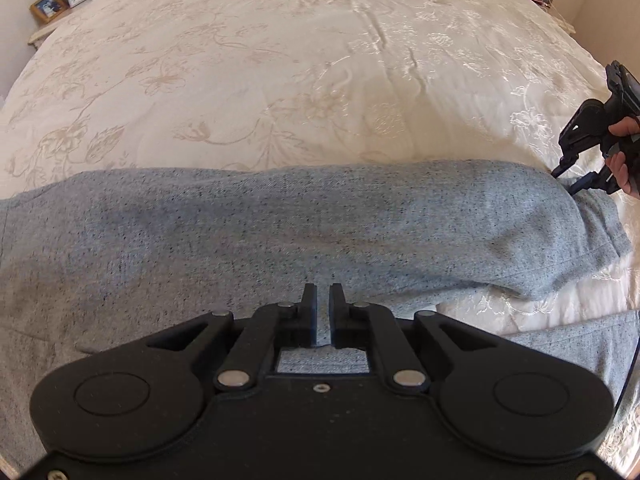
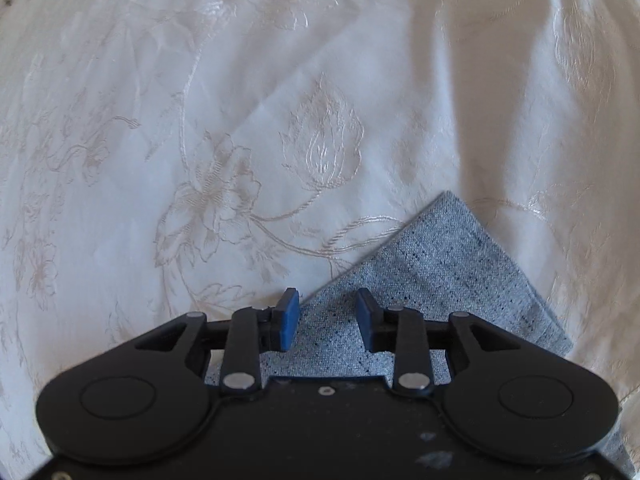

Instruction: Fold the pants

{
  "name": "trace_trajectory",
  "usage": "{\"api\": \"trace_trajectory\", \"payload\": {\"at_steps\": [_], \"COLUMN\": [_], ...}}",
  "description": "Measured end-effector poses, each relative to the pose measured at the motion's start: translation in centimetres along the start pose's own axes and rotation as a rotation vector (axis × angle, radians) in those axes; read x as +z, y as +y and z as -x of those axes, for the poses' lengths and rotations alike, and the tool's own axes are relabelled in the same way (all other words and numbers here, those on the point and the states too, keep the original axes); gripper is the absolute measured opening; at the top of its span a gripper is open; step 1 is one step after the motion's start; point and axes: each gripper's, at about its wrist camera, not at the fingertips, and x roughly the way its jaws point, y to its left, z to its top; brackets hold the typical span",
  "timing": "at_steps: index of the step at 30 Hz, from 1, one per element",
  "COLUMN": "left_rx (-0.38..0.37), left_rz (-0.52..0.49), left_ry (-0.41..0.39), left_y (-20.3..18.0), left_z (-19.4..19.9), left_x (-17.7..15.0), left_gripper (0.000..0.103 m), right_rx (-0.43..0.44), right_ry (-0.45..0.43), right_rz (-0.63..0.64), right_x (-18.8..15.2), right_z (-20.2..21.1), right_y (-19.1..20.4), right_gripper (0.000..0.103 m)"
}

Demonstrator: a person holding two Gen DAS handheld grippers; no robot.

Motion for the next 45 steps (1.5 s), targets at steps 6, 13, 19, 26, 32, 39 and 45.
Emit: {"api": "trace_trajectory", "payload": {"at_steps": [6,13,19,26,32,39,45], "left_rx": [0.025,0.059,0.026,-0.030,-0.021,0.032,0.185], "left_rz": [0.077,0.117,0.213,0.378,0.452,0.464,0.394], "left_ry": [0.008,0.007,0.059,0.119,0.157,0.251,0.332], "left_y": [2.9,5.1,8.1,13.7,17.7,20.7,21.6], "left_z": [0.7,0.9,-0.4,-2.8,-4.5,-7.3,-10.2], "left_x": [0.1,-0.3,0.9,4.9,8.3,12.9,15.4], "left_gripper": [0.012,0.012,0.012,0.012,0.015,0.031,0.036], "right_rx": [-0.071,-0.094,-0.081,0.136,0.216,0.208,0.202], "right_ry": [0.034,0.049,0.014,-0.066,-0.110,-0.123,-0.138], "right_rz": [-0.093,-0.169,0.019,0.019,0.007,0.032,0.055], "right_x": [0.7,1.6,-0.7,-4.8,-10.7,-15.4,-16.2], "right_z": [-1.8,-2.0,-1.8,4.2,7.6,6.9,6.4], "right_y": [1.3,2.4,2.9,-3.4,-8.7,-10.8,-10.7], "right_gripper": [0.038,0.036,0.003,0.002,0.002,0.002,0.002]}}
